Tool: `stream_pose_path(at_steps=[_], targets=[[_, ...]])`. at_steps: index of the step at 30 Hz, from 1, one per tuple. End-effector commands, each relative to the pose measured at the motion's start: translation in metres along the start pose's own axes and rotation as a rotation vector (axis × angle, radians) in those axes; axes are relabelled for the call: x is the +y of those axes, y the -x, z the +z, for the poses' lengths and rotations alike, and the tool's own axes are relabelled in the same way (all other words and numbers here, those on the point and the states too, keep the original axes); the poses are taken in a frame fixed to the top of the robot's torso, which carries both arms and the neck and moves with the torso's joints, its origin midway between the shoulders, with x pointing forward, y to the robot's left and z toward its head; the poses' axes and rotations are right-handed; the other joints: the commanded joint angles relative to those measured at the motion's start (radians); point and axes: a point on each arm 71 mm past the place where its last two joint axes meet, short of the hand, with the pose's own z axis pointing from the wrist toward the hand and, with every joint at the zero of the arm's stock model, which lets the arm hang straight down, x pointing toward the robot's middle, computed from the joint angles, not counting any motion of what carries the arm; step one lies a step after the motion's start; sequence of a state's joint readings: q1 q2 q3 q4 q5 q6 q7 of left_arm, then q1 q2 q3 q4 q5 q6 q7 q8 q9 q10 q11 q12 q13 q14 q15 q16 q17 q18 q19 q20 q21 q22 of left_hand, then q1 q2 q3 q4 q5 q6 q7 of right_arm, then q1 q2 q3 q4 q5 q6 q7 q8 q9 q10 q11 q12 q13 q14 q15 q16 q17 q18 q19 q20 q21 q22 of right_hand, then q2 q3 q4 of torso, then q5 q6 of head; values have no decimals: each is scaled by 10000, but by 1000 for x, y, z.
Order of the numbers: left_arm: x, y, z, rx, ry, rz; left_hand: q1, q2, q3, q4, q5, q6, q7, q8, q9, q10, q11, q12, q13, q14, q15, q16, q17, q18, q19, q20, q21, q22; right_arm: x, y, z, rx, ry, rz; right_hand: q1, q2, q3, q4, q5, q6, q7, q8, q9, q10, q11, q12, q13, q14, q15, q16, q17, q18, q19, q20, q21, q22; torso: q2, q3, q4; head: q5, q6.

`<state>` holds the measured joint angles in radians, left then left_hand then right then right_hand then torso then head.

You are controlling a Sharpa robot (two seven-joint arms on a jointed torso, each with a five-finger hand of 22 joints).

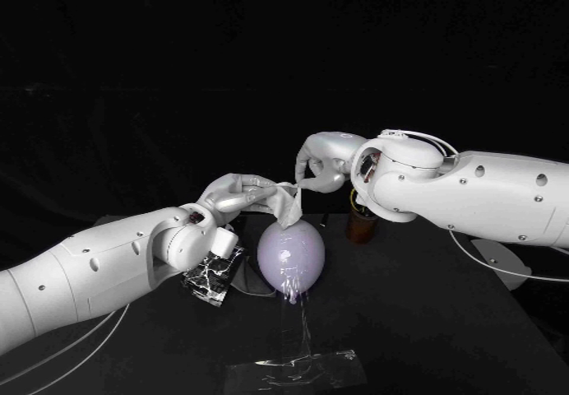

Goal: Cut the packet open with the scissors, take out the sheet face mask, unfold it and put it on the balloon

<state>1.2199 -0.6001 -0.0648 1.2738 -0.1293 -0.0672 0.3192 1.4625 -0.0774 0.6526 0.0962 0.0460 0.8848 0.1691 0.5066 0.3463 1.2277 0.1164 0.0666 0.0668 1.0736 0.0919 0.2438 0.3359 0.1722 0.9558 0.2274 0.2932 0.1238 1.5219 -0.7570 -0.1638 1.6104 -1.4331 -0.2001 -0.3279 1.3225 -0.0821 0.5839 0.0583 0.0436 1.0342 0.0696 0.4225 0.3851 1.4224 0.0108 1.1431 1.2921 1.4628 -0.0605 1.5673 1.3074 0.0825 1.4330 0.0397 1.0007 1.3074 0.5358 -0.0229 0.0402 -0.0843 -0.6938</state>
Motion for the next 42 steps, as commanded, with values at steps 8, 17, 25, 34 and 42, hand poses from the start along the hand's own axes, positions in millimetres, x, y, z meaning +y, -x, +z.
stream_pose_path(at_steps=[8,17,25,34,42], targets=[[-14,-2,5,206,-271,91,-14,83,68,21,36,49,9,43,179,32,12,-3,-1,-15,-31,24,15,105,11,-33,44,13,-4,-6,1,-745,-122,1314,-327,-110,-80,170,47,-335,45,219,436,-300,-122,-997,-615,1080,8,35,2634,211,-375,53,-1088,1169,-7,10,1,67,-21],[-17,-2,5,222,-296,123,-16,84,73,18,36,50,11,41,181,32,14,-4,-2,-16,-30,23,17,105,14,-36,50,16,-11,-8,-1,-1416,-396,2284,-808,-487,-502,609,47,-1015,383,-308,249,-760,137,-1833,-1061,981,195,-200,2350,327,-721,198,-2162,910,-2,3,-1,67,-29],[-18,-2,6,218,-316,135,-18,83,81,13,36,51,14,39,184,34,15,-4,-2,-16,-29,22,20,105,18,-41,60,21,-23,-11,-4,-1726,-692,3297,-1252,-1033,-1299,1286,58,-1869,816,-1168,-105,-1555,549,-2822,-1593,730,568,-676,1803,484,-1278,489,-3780,510,-6,1,2,67,-24],[-19,-1,6,209,-324,137,-18,83,81,13,36,51,14,39,184,34,15,-4,-2,-16,-29,22,20,105,18,-41,60,21,-42,-27,-19,-2055,-1092,4815,-1264,-1431,-2448,2112,158,-2113,969,-1599,-258,-2060,717,-2974,-1758,552,728,-884,1546,628,-1572,707,-4670,276,-10,0,0,84,-1],[-19,0,5,195,-325,131,-22,81,92,6,36,53,18,35,189,36,18,-6,-2,-16,-27,21,27,107,30,-50,80,30,-54,-59,-29,-2337,-1420,6465,-480,-1277,-2987,2213,158,-2073,992,-1780,-308,-1945,735,-2321,-1485,576,750,-800,1602,641,-1484,759,-4621,311,-2,12,7,73,15]])
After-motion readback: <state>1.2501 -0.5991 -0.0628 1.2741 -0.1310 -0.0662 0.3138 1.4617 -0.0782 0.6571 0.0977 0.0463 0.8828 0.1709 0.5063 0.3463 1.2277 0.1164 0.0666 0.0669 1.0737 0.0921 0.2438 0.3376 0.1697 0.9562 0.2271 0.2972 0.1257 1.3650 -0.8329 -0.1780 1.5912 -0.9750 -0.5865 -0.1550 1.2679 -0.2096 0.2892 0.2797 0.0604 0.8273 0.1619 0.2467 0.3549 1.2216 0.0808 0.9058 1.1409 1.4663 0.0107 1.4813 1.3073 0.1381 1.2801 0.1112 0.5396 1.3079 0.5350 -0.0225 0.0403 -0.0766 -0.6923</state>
